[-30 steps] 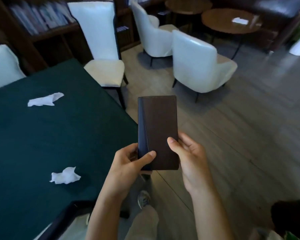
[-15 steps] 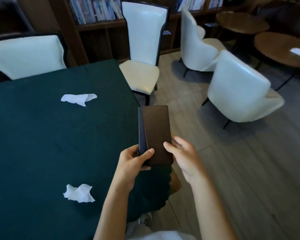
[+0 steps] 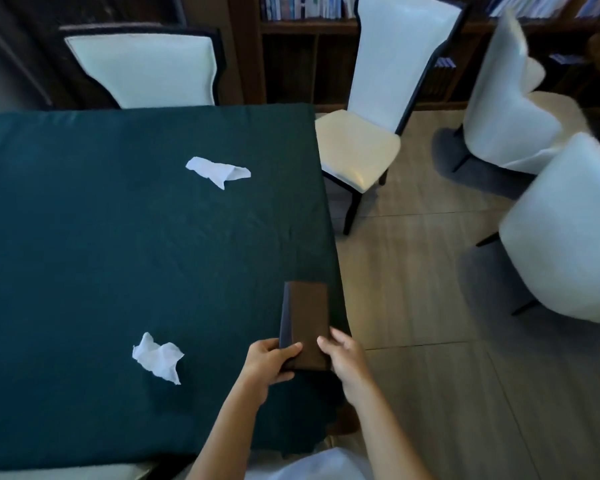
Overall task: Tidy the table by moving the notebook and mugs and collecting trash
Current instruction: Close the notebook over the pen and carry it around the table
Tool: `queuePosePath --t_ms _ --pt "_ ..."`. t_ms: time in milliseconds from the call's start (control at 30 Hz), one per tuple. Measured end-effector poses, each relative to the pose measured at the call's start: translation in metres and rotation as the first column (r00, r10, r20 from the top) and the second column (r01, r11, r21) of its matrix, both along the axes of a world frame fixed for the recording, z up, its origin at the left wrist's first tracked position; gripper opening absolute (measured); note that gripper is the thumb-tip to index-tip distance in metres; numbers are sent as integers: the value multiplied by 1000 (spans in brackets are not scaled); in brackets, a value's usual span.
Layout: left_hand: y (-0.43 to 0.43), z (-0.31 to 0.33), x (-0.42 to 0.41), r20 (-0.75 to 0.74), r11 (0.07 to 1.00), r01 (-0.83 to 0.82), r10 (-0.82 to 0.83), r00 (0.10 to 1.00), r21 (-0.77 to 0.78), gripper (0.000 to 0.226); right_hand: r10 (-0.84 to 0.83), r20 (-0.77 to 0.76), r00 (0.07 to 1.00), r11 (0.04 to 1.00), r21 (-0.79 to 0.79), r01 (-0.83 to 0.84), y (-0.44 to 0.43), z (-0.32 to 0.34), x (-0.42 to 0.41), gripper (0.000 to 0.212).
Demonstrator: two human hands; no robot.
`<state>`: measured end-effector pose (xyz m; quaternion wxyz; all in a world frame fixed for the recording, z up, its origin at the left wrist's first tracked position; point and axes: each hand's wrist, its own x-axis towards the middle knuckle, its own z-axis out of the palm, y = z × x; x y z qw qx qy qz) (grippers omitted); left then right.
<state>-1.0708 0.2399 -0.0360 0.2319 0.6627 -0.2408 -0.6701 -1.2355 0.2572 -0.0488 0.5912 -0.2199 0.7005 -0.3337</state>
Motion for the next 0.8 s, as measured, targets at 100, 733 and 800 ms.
queuePosePath --t_ms 100,733,800 --pt "4 -13 -3 30 999 -22 21 999 40 22 43 -28 999 999 18 -42 -2 -14 -5 44" --pt "42 -29 -37 443 989 -30 92 892 -145 43 279 -389 878 956 30 -291 13 -39 -30 35" --pt "42 -25 -39 576 989 86 -4 817 -116 50 285 -402 870 955 41 -293 15 -38 -30 34"
